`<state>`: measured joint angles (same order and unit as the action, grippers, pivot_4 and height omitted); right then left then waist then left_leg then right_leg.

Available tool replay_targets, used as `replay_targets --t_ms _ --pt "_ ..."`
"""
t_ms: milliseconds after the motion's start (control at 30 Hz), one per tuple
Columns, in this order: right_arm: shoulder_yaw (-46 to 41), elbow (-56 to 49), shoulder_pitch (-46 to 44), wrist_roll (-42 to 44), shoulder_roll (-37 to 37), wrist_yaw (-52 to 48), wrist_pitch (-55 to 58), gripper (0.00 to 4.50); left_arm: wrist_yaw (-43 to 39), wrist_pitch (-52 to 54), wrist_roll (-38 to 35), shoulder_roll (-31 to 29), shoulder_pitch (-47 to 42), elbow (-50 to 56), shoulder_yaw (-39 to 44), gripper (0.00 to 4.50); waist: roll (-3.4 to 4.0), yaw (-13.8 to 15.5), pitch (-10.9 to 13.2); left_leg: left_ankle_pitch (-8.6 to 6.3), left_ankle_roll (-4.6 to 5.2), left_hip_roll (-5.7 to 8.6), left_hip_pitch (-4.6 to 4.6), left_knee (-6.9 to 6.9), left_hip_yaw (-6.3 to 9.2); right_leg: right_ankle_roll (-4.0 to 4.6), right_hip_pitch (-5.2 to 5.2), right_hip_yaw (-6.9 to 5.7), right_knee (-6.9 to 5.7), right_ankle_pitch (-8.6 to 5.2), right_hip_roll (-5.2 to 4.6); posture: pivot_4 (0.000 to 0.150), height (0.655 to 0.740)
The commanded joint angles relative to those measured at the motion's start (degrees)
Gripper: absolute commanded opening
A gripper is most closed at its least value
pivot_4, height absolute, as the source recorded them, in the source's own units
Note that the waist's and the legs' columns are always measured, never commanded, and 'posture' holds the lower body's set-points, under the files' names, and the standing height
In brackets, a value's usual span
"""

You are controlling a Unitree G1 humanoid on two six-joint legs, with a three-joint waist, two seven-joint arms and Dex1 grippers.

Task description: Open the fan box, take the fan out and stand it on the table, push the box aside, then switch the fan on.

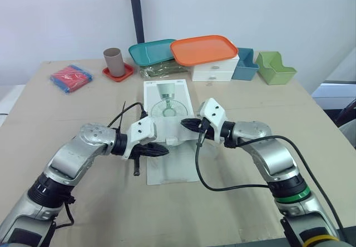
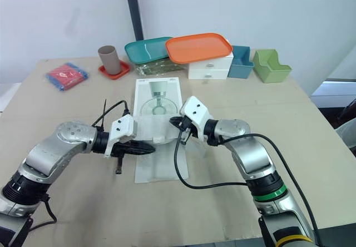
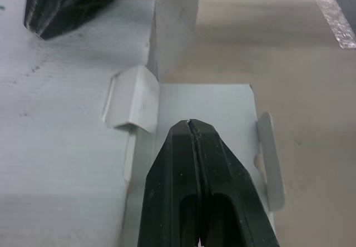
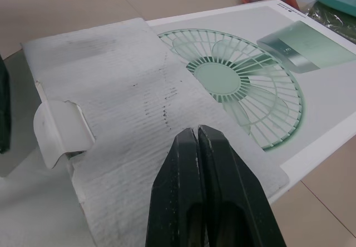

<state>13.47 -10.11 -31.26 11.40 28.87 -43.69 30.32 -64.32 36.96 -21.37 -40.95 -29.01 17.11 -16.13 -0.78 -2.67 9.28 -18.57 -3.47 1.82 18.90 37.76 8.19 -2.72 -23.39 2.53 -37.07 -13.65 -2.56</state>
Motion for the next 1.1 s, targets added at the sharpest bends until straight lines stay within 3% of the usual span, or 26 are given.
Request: replay_targets --t_ms 33,267,367,1100 --pt "0.06 -0.97 0.86 -0.41 0.09 0.0 0.9 0.08 -1.99 1.37 -1.76 -2.39 0.27 2.72 1.64 0.0 0.0 0.01 0.0 0.0 0.0 0.0 0.0 0.0 0.0 0.0 0.0 0.0 0.0 0.0 0.0 0.15 0.74" --pt "0.1 -0.65 0.8 -0.43 0.14 -0.27 0.7 0.08 -6.44 3.31 -3.74 -11.52 4.39 5.05 4.19 0.0 0.02 -0.06 0.01 -0.04 0.07 -0.06 -0.01 -0.01 -0.03 0.0 -0.01 0.03 0.01 0.0 0.07 0.15 0.74" --pt "0.11 -0.71 0.94 -0.4 0.14 -0.31 0.68 0.08 -4.55 2.61 -2.93 -12.35 5.86 3.6 5.89 0.0 0.02 -0.03 0.01 -0.04 0.08 -0.06 -0.01 -0.01 -0.03 0.01 -0.01 0.04 0.02 0.0 0.09 0.15 0.74" --pt "0.11 -0.82 0.96 -0.36 0.81 -1.04 0.52 0.08 15.33 -0.78 -0.92 0.61 9.74 -4.63 14.82 0.0 0.01 0.07 0.01 -0.04 0.07 -0.07 -0.01 0.0 -0.03 0.01 -0.02 0.04 0.02 0.0 0.04 0.15 0.74"
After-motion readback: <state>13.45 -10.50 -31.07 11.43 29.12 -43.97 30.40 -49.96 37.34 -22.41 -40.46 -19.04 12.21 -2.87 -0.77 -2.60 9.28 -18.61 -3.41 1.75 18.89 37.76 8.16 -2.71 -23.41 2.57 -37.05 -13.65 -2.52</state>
